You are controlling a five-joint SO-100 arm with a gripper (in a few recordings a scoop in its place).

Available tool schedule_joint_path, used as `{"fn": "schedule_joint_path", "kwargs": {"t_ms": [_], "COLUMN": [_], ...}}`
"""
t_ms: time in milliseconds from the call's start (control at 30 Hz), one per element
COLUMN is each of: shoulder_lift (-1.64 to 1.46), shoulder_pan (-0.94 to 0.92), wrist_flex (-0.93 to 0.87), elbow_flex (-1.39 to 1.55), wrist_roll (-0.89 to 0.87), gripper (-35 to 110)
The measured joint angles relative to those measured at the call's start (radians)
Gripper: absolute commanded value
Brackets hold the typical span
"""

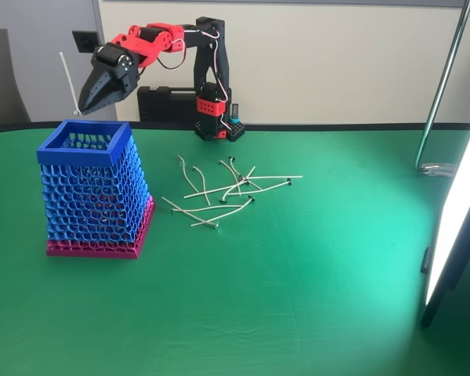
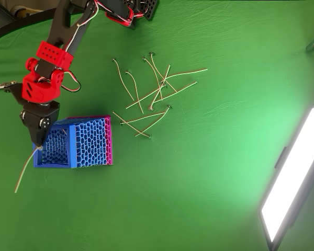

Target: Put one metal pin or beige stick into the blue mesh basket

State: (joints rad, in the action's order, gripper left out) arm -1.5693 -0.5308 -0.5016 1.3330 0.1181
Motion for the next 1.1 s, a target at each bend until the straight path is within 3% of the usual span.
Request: {"fn": "schedule_joint_path", "kwargs": {"t_ms": [233,533,1100], "shoulder_lift": [0.000,-0.025,-0.086], "shoulder_pan": [0.028,0.028,0.025], "wrist_flex": [-0.009,0.058,0.095], "elbow_flex": [0.003,0.075,0.081], "wrist_roll": [0.000,-0.006,-0.026], "gripper": [3,38,40]}}
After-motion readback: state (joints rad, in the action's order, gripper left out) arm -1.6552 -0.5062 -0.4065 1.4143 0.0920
